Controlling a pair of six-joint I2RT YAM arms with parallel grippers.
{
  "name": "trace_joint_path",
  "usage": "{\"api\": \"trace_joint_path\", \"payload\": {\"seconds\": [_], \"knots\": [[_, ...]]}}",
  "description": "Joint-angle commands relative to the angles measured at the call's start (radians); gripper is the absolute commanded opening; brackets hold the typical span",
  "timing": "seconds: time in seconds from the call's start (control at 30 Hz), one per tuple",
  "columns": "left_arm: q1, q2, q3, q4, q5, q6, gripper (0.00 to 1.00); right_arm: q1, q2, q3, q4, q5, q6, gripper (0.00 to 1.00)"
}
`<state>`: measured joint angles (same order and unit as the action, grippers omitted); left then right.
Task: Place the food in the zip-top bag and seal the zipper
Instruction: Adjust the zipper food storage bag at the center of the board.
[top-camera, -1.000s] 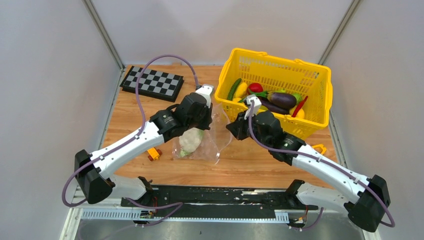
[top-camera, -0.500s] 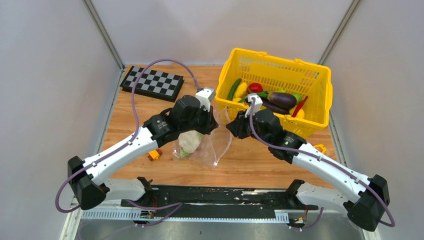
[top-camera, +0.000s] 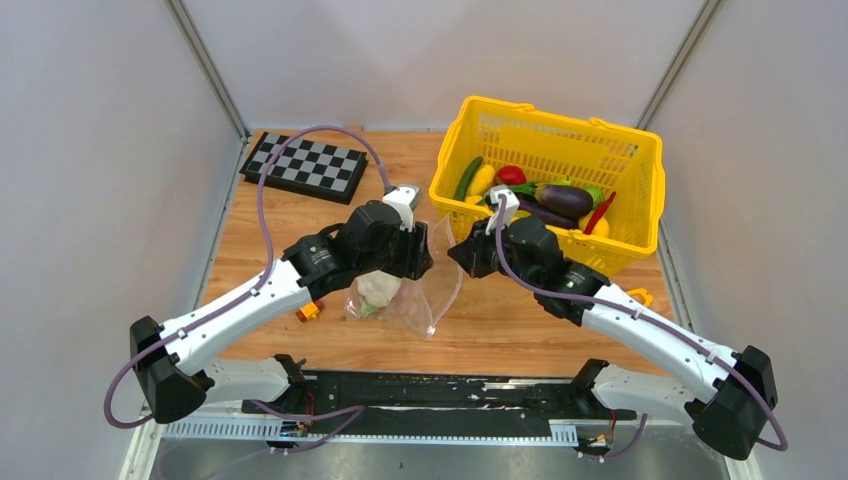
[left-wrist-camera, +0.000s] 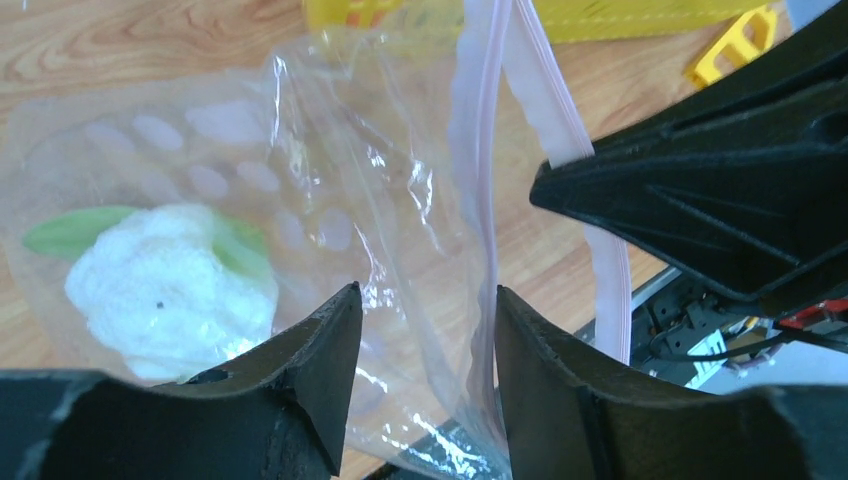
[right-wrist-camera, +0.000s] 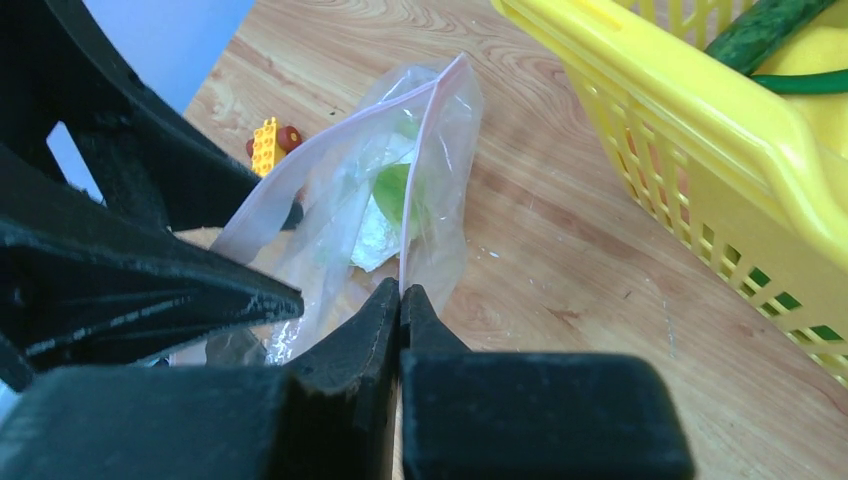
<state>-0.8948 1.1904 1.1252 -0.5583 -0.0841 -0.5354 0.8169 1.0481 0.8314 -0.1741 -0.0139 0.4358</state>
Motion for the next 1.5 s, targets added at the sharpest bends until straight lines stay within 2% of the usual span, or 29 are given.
{"api": "trace_joint_path", "payload": {"seconds": [0.0, 0.13, 0.3, 0.4, 0.53, 0.67, 0.8, 0.9, 1.13, 1.33, 1.47], "knots": [[-0.057, -0.019, 0.067, -0.114, -0.098, -0.039, 0.59, -0.001, 0.020, 0.004, 0.085, -0.029, 0.027, 0.00], [-0.120, -0.024, 0.071, -0.202, -0.200, -0.095, 0.56, -0.001, 0.042, 0.014, 0.090, -0.057, 0.026, 0.00], [-0.132, -0.042, 0.038, -0.171, -0.231, -0.135, 0.32, 0.000, 0.051, 0.020, 0.094, -0.091, 0.022, 0.00], [-0.132, -0.030, 0.054, -0.190, -0.245, -0.142, 0.14, -0.001, 0.035, 0.026, 0.081, -0.094, 0.013, 0.00], [-0.132, -0.067, 0.043, -0.181, -0.282, -0.135, 0.00, -0.007, 0.018, 0.040, 0.106, -0.140, -0.018, 0.00], [-0.132, -0.112, 0.088, -0.217, -0.429, -0.100, 0.00, -0.012, 0.111, 0.171, 0.107, -0.307, -0.070, 0.00], [-0.120, -0.136, 0.210, -0.380, -0.606, -0.056, 0.00, -0.012, 0.258, 0.342, 0.124, -0.449, -0.078, 0.00], [-0.112, -0.155, 0.310, -0.484, -0.712, -0.039, 0.00, -0.011, 0.379, 0.479, 0.143, -0.545, -0.021, 0.00], [-0.084, -0.202, 0.459, -0.602, -0.844, 0.012, 0.00, -0.010, 0.584, 0.710, 0.297, -0.720, 0.152, 0.00], [-0.084, -0.208, 0.438, -0.563, -0.784, 0.060, 0.00, -0.017, 0.586, 0.683, 0.238, -0.656, 0.102, 0.00], [-0.078, -0.185, 0.323, -0.447, -0.697, 0.079, 0.00, -0.029, 0.508, 0.548, 0.117, -0.463, -0.026, 0.00]]}}
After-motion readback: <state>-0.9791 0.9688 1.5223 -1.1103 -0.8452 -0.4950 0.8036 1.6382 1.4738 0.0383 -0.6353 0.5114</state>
